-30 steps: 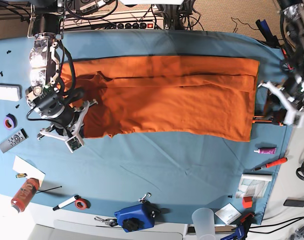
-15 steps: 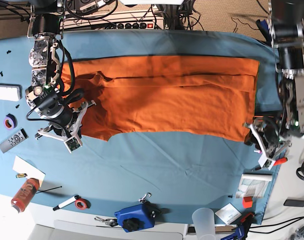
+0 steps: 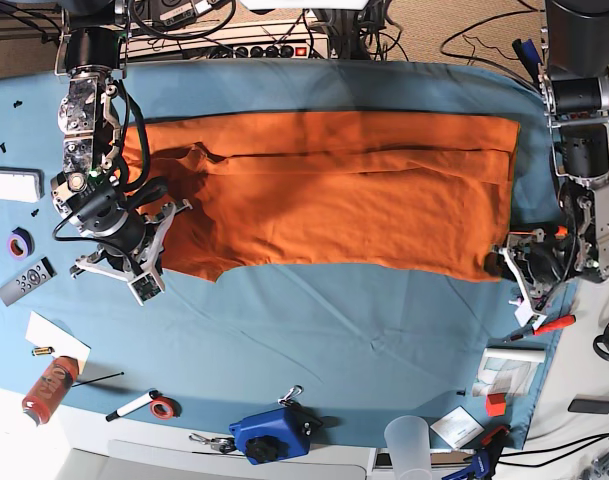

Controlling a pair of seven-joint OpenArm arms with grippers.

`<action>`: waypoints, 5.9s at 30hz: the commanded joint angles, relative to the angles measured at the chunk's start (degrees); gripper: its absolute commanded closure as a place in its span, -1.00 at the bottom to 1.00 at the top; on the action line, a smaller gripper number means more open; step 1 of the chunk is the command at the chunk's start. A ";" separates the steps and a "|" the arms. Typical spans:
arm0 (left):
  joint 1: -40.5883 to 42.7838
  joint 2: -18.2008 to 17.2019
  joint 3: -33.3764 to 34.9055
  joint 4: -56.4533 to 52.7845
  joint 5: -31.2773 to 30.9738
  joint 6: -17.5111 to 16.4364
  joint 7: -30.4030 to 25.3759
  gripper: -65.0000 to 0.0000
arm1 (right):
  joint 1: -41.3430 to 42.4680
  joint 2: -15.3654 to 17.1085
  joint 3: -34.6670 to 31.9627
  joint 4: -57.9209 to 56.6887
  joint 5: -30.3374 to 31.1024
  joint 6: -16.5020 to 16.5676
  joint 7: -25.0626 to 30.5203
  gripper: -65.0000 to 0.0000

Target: Layout the t-shirt on the table in an organized manner, then fold the t-shirt properly

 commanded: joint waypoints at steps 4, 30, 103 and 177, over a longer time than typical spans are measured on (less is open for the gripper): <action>-1.86 0.59 -0.26 0.31 -1.44 0.02 -1.38 0.18 | 1.09 0.68 0.37 0.90 -0.02 -0.20 0.96 1.00; 0.07 -1.62 -14.49 9.14 -31.56 5.88 22.60 1.00 | 9.35 0.72 1.07 -7.39 5.33 -0.24 2.45 1.00; 34.36 3.02 -28.63 47.54 -33.86 1.51 17.86 1.00 | 15.37 1.11 9.62 -41.92 29.40 9.14 -10.69 0.39; 38.01 3.17 -27.96 43.65 -26.69 1.31 14.80 1.00 | -18.71 -6.86 39.34 -6.51 26.32 12.41 -6.29 1.00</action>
